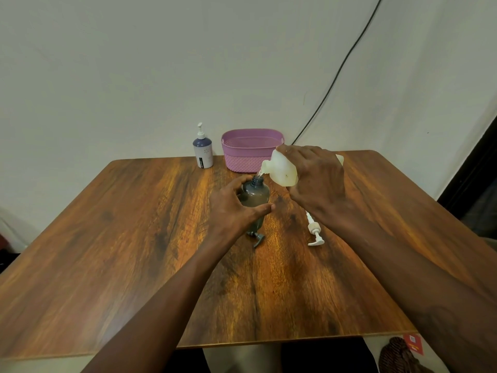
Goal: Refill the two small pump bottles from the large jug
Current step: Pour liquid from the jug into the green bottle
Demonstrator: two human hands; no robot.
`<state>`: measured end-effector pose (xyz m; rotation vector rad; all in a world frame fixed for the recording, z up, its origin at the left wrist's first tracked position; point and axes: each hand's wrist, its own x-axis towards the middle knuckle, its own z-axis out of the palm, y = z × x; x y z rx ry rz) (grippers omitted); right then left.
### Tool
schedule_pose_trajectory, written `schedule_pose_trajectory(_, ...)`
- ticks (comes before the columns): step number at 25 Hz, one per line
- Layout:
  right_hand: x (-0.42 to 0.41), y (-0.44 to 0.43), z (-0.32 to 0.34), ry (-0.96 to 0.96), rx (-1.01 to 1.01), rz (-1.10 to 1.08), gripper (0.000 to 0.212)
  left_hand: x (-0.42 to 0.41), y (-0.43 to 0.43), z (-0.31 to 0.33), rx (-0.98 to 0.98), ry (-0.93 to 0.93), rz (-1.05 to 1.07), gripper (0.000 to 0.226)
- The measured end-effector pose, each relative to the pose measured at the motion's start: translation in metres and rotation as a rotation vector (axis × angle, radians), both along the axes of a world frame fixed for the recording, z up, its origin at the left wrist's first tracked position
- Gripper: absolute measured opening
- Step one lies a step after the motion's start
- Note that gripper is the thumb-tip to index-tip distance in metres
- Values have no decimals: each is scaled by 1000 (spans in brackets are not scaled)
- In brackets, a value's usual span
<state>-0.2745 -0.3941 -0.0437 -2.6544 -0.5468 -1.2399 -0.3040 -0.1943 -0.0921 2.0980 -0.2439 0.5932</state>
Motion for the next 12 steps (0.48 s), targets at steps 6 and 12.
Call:
schedule_pose_trajectory(6, 1, -1, -1, 7, 2, -6, 84, 1, 0, -1, -3, 5, 9, 88)
schedule_pose_trajectory(12, 0, -1, 0, -9, -14, -7, 84, -2, -1, -1, -17, 1, -1, 88)
